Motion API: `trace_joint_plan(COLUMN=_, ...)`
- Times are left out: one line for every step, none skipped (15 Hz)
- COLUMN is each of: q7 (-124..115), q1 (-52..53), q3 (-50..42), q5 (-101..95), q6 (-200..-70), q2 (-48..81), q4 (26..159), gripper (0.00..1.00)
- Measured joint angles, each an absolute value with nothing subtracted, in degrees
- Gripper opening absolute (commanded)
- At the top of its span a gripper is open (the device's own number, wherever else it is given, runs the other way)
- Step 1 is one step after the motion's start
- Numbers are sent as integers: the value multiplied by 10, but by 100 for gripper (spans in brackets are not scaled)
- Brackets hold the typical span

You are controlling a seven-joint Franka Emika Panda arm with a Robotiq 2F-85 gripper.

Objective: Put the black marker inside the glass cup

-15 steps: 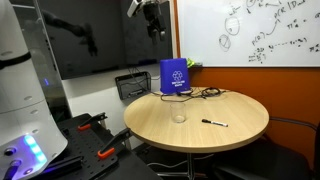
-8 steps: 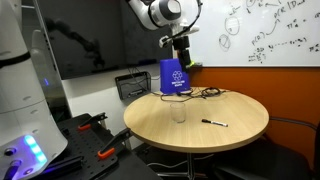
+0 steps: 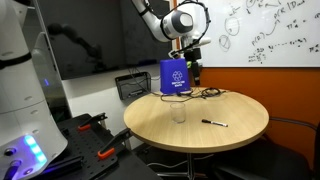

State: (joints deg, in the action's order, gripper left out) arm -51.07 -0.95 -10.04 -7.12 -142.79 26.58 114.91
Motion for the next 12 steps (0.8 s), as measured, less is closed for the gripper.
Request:
trace_joint_plan(q7=-511, q1=-9, q3=-100, q5=-71, q6=-1428, q2=265, q4=1149, gripper=100)
trace_joint_plan(q7=-511, q1=-9, q3=-101, q5=-71, q6=-1428, q2=265, q4=1149, gripper=100)
trace_joint_plan(q7=-510, q1=-9, q3=-101, q5=-64, q6=-1428, q2=265, q4=1149, gripper=100)
trace_joint_plan(q7=-509, q1=-12, q3=-100, q5=-35, q6=-1428, q2=269, q4=1148, gripper=100)
trace_joint_plan(q7=-508, q1=-17, q3=-100, q5=1, q6=-1428, q2=276, q4=1144, gripper=100)
trace_joint_plan(q7=-506, q1=-26, q3=-99, q5=37, q6=-1428, q2=287, q4=1138, gripper=100)
trace_joint_plan(q7=-497, q1=-37, q3=-96, q5=74, q6=-1428, q2=302, q4=1129, gripper=100)
trace_joint_plan(q7=-486, q1=-50, q3=-94, q5=111, q6=-1428, q2=322, q4=1117, gripper=100)
trace_joint_plan(q7=-484, q1=-60, q3=-94, q5=135, q6=-1428, q2=341, q4=1103, gripper=100)
trace_joint_plan(q7=-481, q1=-68, q3=-94, q5=153, q6=-1428, q2=362, q4=1088, gripper=100)
trace_joint_plan(q7=-473, q1=-75, q3=-94, q5=167, q6=-1428, q2=381, q4=1072, gripper=100)
trace_joint_plan(q7=-465, q1=-80, q3=-93, q5=178, q6=-1428, q2=401, q4=1056, gripper=100)
